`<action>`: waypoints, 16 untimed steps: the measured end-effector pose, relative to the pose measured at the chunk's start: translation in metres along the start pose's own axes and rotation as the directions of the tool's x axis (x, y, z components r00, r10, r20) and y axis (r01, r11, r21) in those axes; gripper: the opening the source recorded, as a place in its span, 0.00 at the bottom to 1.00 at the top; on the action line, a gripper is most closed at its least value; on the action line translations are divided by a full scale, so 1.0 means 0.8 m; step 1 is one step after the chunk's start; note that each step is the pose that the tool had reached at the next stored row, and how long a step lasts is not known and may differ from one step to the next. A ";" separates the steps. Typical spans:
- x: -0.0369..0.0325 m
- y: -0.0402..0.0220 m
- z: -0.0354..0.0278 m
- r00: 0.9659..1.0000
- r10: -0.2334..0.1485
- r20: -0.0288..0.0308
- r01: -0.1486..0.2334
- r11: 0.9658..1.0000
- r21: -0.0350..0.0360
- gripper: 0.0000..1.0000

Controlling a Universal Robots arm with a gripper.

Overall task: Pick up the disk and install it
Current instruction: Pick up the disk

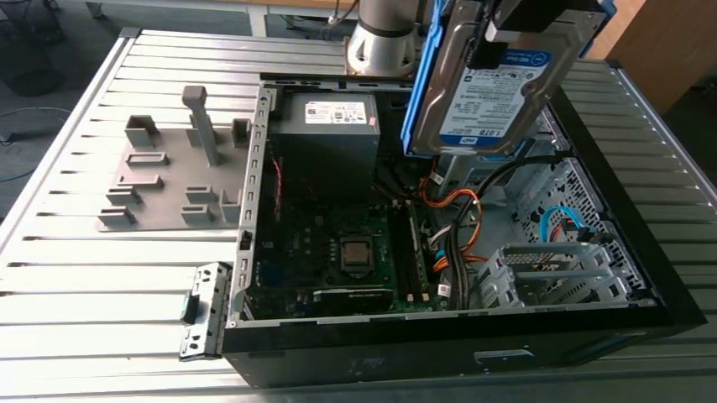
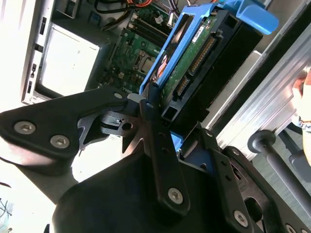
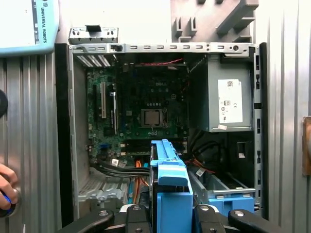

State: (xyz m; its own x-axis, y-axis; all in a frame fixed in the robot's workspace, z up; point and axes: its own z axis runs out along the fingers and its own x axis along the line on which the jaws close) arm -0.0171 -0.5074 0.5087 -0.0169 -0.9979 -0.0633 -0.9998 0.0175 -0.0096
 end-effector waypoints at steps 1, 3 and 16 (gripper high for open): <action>0.0019 0.0000 0.0002 1.000 0.000 0.000 0.000 1.000 0.000 0.36; 0.0056 -0.0001 0.0005 1.000 0.000 0.000 0.000 1.000 0.000 0.36; 0.0210 -0.0003 0.0031 1.000 0.000 0.000 0.000 1.000 0.000 0.36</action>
State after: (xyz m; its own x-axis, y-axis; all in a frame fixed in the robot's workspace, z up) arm -0.0171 -0.5240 0.5051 -0.0169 -0.9978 -0.0637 -0.9998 0.0176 -0.0098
